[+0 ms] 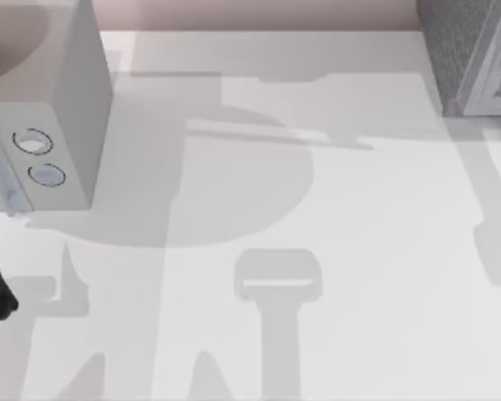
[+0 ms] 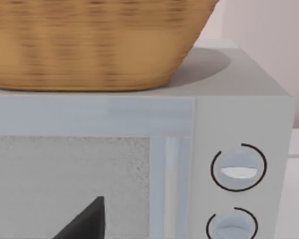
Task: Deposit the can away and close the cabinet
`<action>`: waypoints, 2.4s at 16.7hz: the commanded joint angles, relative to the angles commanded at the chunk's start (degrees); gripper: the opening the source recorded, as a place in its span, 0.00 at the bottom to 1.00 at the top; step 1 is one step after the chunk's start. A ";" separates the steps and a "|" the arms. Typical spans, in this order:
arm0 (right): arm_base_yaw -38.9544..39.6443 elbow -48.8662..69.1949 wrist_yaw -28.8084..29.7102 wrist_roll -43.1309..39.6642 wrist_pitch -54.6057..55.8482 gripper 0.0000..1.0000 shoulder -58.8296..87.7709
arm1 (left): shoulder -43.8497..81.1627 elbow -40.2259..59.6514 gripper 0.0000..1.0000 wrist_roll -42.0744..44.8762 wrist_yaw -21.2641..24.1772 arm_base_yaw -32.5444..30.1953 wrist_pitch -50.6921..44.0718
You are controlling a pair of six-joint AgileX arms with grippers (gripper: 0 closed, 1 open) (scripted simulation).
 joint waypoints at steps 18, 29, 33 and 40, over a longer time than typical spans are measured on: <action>0.00 0.00 0.00 0.00 0.00 1.00 0.00 | 0.00 0.00 1.00 0.00 0.00 0.00 0.00; -0.09 -12.31 -2.31 -1.02 5.42 1.00 -11.65 | 0.00 0.00 1.00 0.00 0.00 0.00 0.00; -0.97 -32.48 -4.47 -2.21 12.31 1.00 -29.71 | 0.00 0.00 1.00 0.00 0.00 0.00 0.00; -3.21 -87.26 -7.18 -3.40 25.49 1.00 -68.70 | 0.00 0.00 1.00 0.00 0.00 0.00 0.00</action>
